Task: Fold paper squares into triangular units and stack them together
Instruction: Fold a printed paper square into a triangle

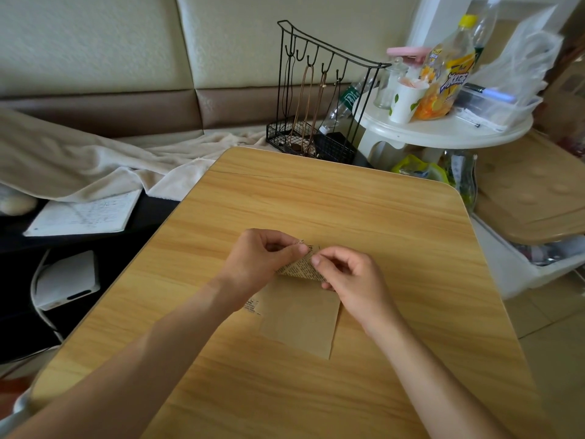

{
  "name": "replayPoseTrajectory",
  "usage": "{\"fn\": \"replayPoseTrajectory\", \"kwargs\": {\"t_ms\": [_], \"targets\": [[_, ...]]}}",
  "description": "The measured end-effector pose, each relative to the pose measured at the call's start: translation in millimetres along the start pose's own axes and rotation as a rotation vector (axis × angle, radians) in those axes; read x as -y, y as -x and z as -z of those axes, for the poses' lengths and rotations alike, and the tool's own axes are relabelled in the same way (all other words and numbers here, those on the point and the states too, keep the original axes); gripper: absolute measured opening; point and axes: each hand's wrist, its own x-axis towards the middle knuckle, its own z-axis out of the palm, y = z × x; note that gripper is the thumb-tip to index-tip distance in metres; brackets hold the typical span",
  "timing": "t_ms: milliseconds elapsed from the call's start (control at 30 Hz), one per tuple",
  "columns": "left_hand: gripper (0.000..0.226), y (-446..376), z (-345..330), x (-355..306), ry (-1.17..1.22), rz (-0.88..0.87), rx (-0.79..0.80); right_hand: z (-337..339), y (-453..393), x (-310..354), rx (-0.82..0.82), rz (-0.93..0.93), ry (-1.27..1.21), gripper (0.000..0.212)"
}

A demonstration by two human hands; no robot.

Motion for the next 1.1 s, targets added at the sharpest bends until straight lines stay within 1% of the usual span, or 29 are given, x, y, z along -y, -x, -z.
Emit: {"fn": "replayPoseTrajectory", "kwargs": {"t_ms": [100, 133, 200, 300, 533, 667, 767, 867, 933, 1000, 1100], "targets": [[0.009, -1, 2, 0, 0.031, -0.006, -0.024, 4, 0, 1, 0.037, -0.057, -0.041, 0.029], [0.009, -1, 3, 0, 0.042, -0.003, -0.03, 5, 0, 0, 0.055, -0.071, -0.061, 0.032], [0.012, -2, 4, -1, 0.063, 0.011, -0.04, 7, -1, 1, 0.084, -0.076, -0.071, 0.026], [0.016, -2, 3, -2, 0.085, 0.047, -0.052, 8, -2, 0, 0.095, -0.066, -0.061, 0.011], [0.018, -2, 0, -3, 0.119, 0.113, -0.075, 7, -4, 0, 0.072, -0.062, -0.039, 0.017], [0.018, -2, -1, -3, 0.104, 0.101, -0.093, 5, -3, -1, 0.061, -0.045, -0.01, 0.014], [0.02, -2, -1, -1, 0.011, 0.027, -0.119, 5, -1, -1, 0.066, -0.024, 0.002, 0.024], [0.019, -2, -3, 3, -0.234, -0.126, -0.168, 6, -2, -2, 0.075, -0.012, 0.02, 0.015], [0.019, -3, -4, 3, -0.345, -0.206, -0.186, 7, -3, -2, 0.07, -0.012, 0.017, 0.012], [0.02, -5, -3, 5, -0.38, -0.23, -0.199, 7, -3, -3, 0.068, -0.007, 0.011, 0.014], [0.023, -7, -4, 8, -0.347, -0.196, -0.195, 7, -3, -1, 0.066, -0.008, -0.008, 0.015]]}}
